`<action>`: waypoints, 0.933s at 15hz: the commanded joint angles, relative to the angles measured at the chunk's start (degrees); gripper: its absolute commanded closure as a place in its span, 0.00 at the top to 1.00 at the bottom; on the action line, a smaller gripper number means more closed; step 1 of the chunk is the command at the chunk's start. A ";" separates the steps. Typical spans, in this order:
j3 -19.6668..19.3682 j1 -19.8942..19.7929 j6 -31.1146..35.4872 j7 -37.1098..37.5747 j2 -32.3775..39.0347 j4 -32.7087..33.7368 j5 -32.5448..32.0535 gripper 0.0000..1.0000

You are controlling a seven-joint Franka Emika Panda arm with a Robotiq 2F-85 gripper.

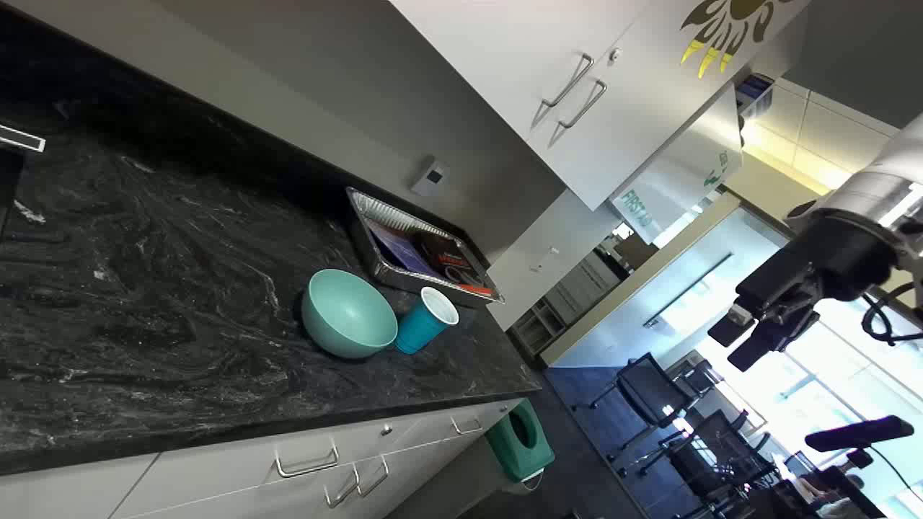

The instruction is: Pour the candy out of the light blue cup and into the green bowl

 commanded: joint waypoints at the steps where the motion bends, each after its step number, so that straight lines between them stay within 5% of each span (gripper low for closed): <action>1: 0.69 -1.05 -0.28 -0.64 -0.05 0.15 0.49 1.00; 6: 0.69 -1.05 -0.28 -0.64 -0.05 0.15 0.49 1.00; 14: 2.93 -4.06 22.19 -0.87 13.43 2.38 -6.34 1.00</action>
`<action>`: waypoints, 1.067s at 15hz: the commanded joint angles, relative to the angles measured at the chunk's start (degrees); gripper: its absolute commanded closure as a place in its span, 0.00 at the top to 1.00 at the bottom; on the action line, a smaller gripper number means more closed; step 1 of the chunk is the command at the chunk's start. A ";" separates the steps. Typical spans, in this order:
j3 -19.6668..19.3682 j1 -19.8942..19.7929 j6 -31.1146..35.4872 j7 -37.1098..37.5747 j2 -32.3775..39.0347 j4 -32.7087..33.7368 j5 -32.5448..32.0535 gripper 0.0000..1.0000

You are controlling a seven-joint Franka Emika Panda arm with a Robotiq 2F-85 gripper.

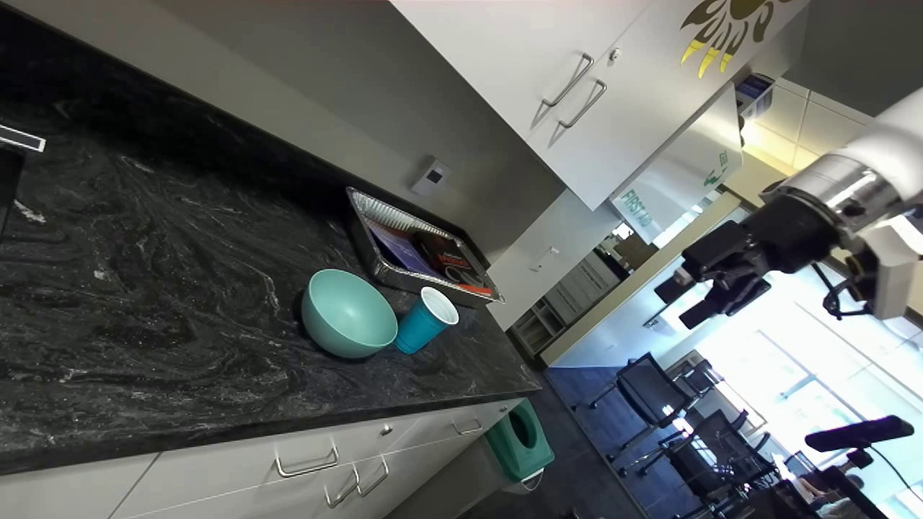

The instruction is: Pour the candy out of the light blue cup and into the green bowl

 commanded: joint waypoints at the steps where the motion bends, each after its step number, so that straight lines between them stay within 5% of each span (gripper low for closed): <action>1: 0.75 -3.36 10.87 -0.12 10.85 2.81 -4.39 1.00; 5: -0.24 -6.36 20.70 1.68 22.81 5.88 -9.97 1.00; 9: -1.08 -5.95 23.28 3.16 32.64 10.03 -10.52 1.00; 10: -2.17 -5.05 22.86 0.94 27.74 6.40 -9.80 1.00; 16: -2.43 -4.74 22.93 0.95 29.04 7.12 -9.74 1.00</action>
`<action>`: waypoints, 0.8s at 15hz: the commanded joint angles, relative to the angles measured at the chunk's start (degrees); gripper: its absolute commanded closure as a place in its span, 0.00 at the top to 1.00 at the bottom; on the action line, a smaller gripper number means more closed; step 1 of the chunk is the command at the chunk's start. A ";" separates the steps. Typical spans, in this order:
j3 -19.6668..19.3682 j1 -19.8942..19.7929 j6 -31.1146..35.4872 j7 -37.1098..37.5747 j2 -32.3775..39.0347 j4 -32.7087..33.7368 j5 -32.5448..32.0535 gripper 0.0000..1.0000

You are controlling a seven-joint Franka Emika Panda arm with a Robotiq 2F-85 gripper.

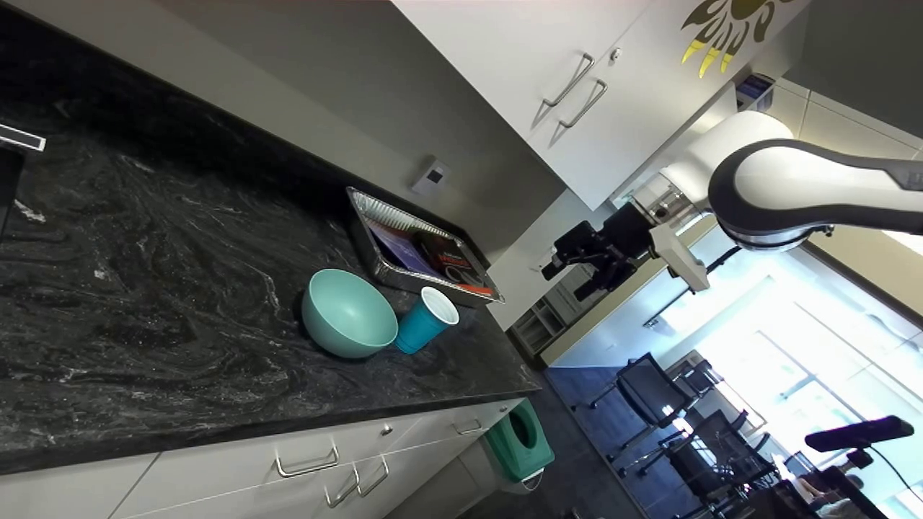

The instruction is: Pour the candy out of the light blue cup and into the green bowl

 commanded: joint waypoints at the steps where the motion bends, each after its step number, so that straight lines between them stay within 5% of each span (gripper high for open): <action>1: -0.93 1.02 1.21 1.32 1.46 0.55 -1.31 1.00; 12: -2.72 1.52 14.29 7.65 18.74 4.40 -9.49 1.00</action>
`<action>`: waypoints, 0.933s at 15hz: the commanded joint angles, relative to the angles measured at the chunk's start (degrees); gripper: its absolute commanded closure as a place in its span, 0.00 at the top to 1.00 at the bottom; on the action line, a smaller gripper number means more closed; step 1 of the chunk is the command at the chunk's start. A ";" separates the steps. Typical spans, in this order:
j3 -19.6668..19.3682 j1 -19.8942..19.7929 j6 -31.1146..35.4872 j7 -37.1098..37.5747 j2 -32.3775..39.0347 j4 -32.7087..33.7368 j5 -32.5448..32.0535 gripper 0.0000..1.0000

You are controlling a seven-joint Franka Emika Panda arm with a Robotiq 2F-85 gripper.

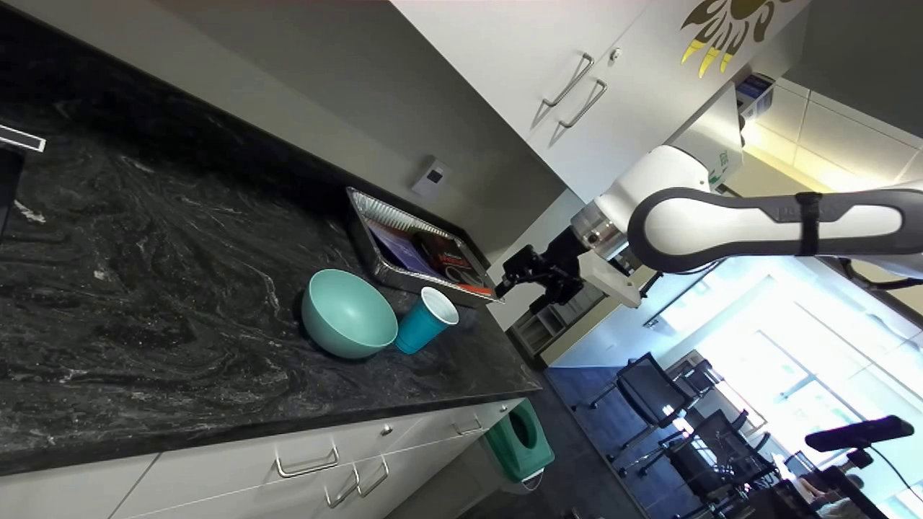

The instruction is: Pour the candy out of the light blue cup and into the green bowl

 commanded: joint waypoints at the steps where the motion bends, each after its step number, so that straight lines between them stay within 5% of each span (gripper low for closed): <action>1: -2.51 1.54 2.34 0.91 5.63 3.45 -0.78 1.00; 14: -7.80 4.70 3.22 -1.43 19.65 14.33 2.06 1.00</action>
